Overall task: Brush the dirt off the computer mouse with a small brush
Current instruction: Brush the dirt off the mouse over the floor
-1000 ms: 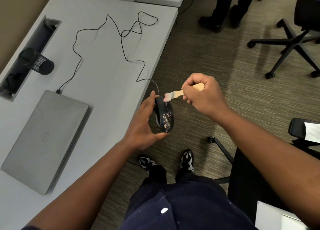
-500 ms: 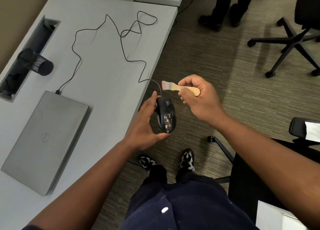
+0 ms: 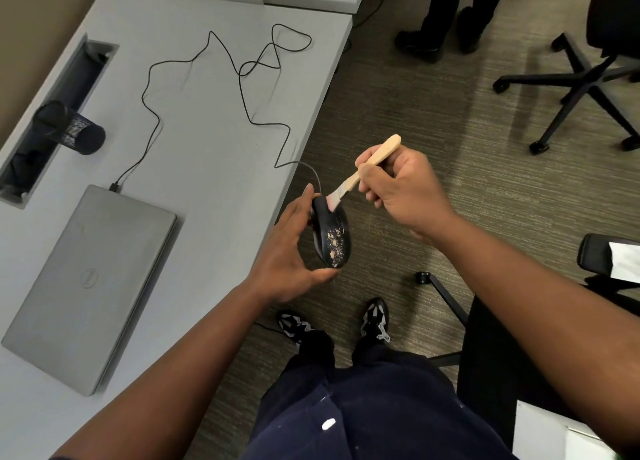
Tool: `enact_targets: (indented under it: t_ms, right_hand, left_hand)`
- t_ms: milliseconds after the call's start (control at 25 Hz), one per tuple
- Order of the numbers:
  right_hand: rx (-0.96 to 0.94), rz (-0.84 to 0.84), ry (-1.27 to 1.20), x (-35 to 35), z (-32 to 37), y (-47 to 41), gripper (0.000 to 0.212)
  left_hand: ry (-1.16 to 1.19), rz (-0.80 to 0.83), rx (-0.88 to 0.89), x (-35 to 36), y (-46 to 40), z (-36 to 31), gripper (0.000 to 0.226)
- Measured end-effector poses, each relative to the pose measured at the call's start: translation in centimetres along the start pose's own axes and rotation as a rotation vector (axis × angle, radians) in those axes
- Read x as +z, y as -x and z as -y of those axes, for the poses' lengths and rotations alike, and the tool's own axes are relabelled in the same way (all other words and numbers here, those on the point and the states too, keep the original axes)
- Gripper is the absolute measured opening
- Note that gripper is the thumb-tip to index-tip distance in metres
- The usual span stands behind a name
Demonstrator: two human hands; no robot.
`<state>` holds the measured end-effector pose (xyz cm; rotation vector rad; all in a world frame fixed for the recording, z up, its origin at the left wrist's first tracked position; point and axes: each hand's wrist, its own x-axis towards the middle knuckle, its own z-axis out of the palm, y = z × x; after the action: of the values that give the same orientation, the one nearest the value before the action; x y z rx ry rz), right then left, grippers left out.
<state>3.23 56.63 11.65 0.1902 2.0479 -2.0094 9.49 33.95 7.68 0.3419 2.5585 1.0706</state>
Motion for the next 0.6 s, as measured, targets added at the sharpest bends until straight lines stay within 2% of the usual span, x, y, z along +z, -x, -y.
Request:
enact_targets:
  t_ms: [200,360,480,600]
  right_hand:
    - [-0.068,-0.042,0.061,0.0,-0.9,-0.5,0.006]
    - [-0.041,-0.104,0.007,-0.3,-1.1,-0.1,0.013]
    - [-0.028,-0.072,0.029,-0.4,-1.0,0.0,0.019]
    - [-0.054,-0.049,0.037,-0.2,-1.2,0.0,0.016]
  left_hand:
    - [0.021,-0.002,0.002,0.1,0.2,0.1,0.137]
    - [0.029,-0.004,-0.014,0.0,0.1,0.2,0.137]
    - [0.035,0.001,-0.014,0.0,0.2,0.2,0.137]
    - [0.034,0.006,-0.010,0.1,0.1,0.2,0.137]
